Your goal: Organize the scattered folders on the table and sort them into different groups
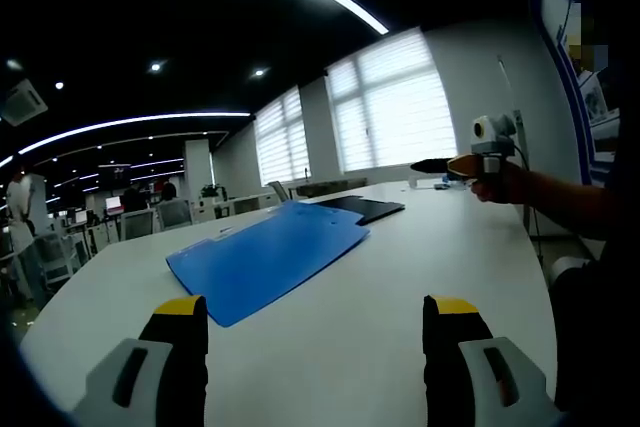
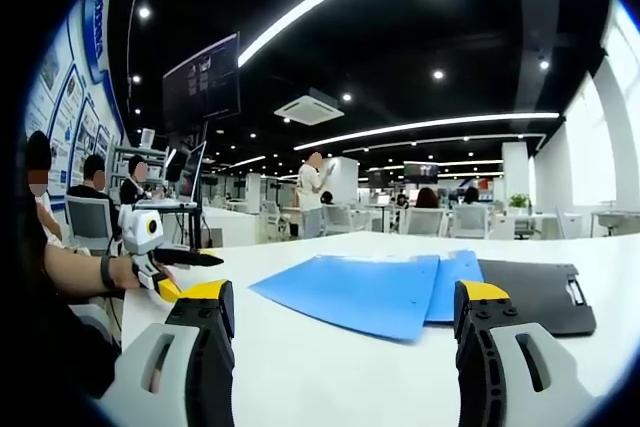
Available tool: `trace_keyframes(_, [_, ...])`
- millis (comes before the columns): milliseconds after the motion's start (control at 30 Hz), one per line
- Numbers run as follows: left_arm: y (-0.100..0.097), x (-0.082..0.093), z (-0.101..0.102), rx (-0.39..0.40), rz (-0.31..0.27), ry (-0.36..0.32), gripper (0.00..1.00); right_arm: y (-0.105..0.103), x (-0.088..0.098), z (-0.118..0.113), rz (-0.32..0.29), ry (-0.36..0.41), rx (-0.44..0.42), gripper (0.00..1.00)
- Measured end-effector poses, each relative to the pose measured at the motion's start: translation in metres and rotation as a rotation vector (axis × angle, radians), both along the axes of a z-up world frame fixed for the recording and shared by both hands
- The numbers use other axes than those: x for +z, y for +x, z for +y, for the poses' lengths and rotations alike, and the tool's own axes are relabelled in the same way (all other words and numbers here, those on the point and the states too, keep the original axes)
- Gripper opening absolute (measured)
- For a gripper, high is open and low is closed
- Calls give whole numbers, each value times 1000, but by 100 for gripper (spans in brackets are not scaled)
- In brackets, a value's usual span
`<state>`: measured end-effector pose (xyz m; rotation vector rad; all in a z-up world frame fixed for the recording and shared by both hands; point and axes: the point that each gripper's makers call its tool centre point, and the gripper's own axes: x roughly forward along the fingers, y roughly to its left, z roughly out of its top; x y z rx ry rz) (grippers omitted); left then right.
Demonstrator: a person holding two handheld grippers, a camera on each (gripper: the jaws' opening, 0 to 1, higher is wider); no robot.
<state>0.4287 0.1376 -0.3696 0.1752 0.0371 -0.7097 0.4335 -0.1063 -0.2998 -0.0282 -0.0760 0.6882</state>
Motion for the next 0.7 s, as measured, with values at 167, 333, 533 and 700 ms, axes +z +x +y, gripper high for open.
trace_keyframes(167, [0,0,1,1,-1,-2,89,0,0,1,0,0,2,89])
trace_keyframes(333, [0,0,1,1,-1,-2,89,0,-1,2,3,3,3,89])
trace_keyframes(533, [0,0,1,0,0,0,89,0,-1,2,6,6,4,89])
trace_keyframes(700, [0,0,1,0,1,1,89,1,-2,2,11,10,6,89])
